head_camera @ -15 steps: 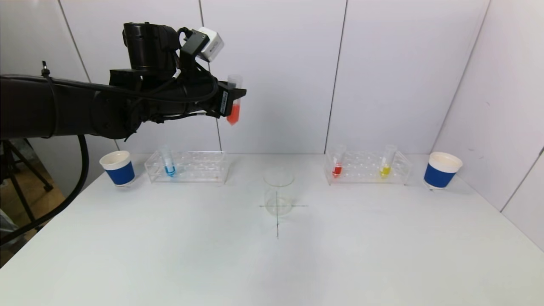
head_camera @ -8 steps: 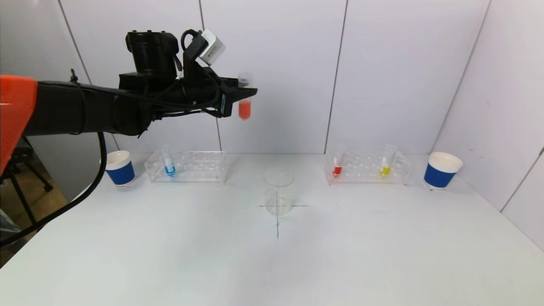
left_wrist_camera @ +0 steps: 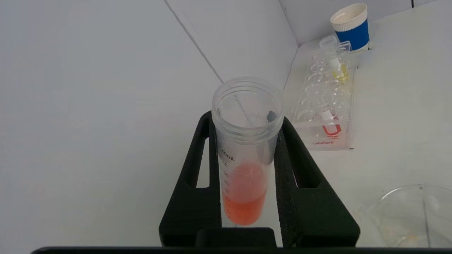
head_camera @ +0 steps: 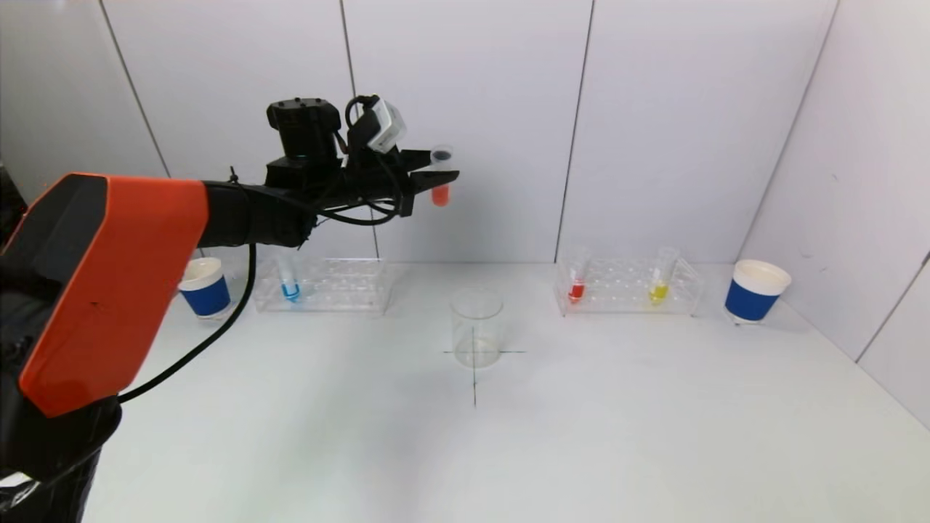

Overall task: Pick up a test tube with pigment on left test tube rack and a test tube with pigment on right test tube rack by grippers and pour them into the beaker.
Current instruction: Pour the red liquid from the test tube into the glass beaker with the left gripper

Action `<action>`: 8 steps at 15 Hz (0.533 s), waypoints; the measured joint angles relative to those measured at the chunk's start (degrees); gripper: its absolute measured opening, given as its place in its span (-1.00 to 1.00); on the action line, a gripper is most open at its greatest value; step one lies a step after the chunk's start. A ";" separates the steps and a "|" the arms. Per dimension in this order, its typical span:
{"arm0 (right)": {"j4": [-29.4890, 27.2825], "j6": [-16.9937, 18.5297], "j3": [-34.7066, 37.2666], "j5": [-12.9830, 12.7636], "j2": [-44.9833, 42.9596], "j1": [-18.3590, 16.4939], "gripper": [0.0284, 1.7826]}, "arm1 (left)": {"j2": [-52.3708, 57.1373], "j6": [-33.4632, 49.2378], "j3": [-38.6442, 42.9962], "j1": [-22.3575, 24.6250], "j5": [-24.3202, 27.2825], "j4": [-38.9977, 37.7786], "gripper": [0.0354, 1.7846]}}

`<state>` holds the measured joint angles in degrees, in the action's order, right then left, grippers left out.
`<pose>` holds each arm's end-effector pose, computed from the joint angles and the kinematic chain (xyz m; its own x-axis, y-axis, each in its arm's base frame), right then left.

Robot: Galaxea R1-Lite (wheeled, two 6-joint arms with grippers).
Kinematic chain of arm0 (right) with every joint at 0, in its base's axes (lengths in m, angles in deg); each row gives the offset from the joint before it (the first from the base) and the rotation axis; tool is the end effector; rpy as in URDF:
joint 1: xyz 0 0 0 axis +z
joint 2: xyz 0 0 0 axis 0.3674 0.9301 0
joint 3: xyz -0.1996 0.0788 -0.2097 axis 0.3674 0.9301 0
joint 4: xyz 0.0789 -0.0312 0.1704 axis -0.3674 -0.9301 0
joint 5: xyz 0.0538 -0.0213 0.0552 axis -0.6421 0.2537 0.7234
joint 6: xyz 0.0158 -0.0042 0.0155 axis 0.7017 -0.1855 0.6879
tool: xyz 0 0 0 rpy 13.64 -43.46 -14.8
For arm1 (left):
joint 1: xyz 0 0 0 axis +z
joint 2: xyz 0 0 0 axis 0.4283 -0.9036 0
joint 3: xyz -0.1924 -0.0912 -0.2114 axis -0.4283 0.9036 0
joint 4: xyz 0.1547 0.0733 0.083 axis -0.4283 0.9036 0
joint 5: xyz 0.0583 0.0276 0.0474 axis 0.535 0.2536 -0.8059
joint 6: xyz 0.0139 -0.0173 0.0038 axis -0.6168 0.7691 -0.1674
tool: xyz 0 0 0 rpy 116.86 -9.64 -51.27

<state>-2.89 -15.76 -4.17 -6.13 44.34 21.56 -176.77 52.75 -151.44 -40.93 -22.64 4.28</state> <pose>-0.0228 -0.0006 0.0765 0.9997 -0.0214 0.0104 0.0210 0.9988 0.0445 0.4620 -0.1469 0.2359 0.3946 -0.9159 0.0734 0.7438 0.3653 0.5598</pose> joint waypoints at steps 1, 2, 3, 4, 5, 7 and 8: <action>0.00 0.00 0.00 0.00 0.00 0.00 0.99 | -1.68 -1.93 -1.18 -0.06 0.74 -0.30 -0.53; 0.00 0.00 0.00 0.00 0.00 0.00 0.99 | -3.30 -4.46 -2.21 -0.09 1.95 -0.41 -0.53; 0.00 0.00 0.00 0.00 0.00 0.00 0.99 | -4.50 -7.17 -2.73 -0.13 2.93 -0.50 -0.53; 0.00 0.00 0.00 0.02 0.00 0.00 0.99 | -5.46 -9.90 -2.86 -0.20 3.30 -0.74 -0.53; 0.00 0.00 0.00 0.00 0.00 0.00 0.99 | -6.39 -12.51 -3.00 -0.30 3.41 -1.27 -0.53; 0.00 0.00 0.00 0.02 0.00 0.00 0.99 | -7.58 -17.14 -2.91 -0.30 4.22 -2.90 -0.53; 0.00 0.00 0.00 0.00 0.00 0.00 0.99 | -8.02 -19.46 -2.21 -0.28 5.13 -3.94 -0.53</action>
<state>-2.89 -15.76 -4.17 -6.13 44.34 21.56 -184.79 33.30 -153.65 -41.21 -17.51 0.34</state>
